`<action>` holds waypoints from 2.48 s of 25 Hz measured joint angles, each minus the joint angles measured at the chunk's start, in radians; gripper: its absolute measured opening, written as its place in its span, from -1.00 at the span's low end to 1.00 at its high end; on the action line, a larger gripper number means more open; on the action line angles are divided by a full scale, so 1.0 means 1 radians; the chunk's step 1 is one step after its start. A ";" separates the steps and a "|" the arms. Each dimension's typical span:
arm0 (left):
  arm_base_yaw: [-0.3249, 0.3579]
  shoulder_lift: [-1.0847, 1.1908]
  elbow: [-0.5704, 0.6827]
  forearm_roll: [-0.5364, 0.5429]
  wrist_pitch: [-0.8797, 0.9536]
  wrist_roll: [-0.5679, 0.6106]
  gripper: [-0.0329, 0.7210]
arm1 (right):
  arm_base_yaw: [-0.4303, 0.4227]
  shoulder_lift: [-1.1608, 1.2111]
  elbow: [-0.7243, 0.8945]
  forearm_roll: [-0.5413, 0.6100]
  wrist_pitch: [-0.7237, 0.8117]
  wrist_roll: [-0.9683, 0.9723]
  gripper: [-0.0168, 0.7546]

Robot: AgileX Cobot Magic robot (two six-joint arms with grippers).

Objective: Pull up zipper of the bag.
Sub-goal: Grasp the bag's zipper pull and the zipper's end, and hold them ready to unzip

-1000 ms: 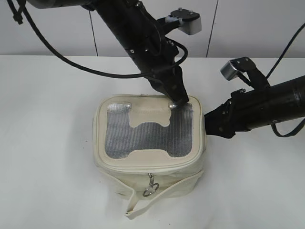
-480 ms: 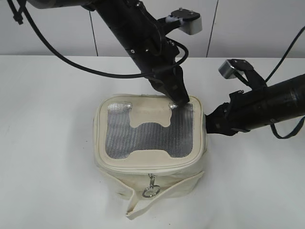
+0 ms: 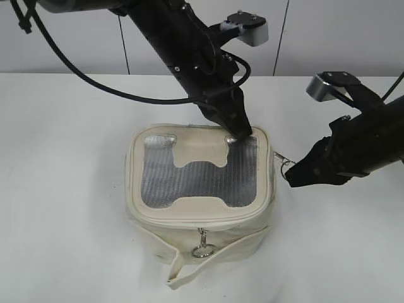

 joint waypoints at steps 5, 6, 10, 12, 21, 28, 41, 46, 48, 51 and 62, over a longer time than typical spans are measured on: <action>-0.002 0.000 0.007 -0.004 -0.017 0.000 -0.72 | 0.000 -0.021 -0.006 -0.057 0.059 0.053 -0.93; -0.002 0.000 0.007 -0.006 -0.020 0.000 -0.72 | 0.000 -0.027 -0.006 -0.061 0.067 0.058 -0.93; -0.004 0.001 0.007 -0.013 -0.027 0.000 -0.72 | 0.005 -0.062 -0.006 -0.096 0.103 0.083 -0.93; -0.005 0.001 0.007 -0.013 -0.032 0.000 -0.72 | 0.021 -0.072 -0.006 -0.119 0.128 0.103 -0.93; -0.006 0.001 0.011 -0.017 -0.044 -0.001 -0.72 | 0.193 -0.128 -0.008 -0.321 0.167 0.287 -0.93; -0.010 0.002 0.012 -0.020 -0.048 -0.005 -0.72 | 0.273 -0.242 0.003 -0.352 0.225 0.341 -0.93; -0.012 0.002 0.012 -0.024 -0.041 -0.014 -0.72 | 0.585 -0.132 -0.024 -0.280 0.058 0.337 -0.93; -0.012 0.002 0.012 -0.027 -0.025 -0.015 -0.73 | 0.647 -0.035 -0.115 -0.258 0.039 0.320 -0.93; -0.012 0.002 0.012 -0.027 -0.020 -0.015 -0.73 | 0.652 -0.025 -0.135 -0.254 0.040 0.317 -0.93; -0.012 0.002 0.013 -0.027 -0.017 -0.015 -0.73 | 0.653 -0.024 -0.149 -0.248 0.043 0.313 -0.93; -0.011 0.003 0.013 -0.025 -0.064 -0.065 -0.61 | 0.671 -0.040 -0.156 -0.300 0.080 0.553 0.11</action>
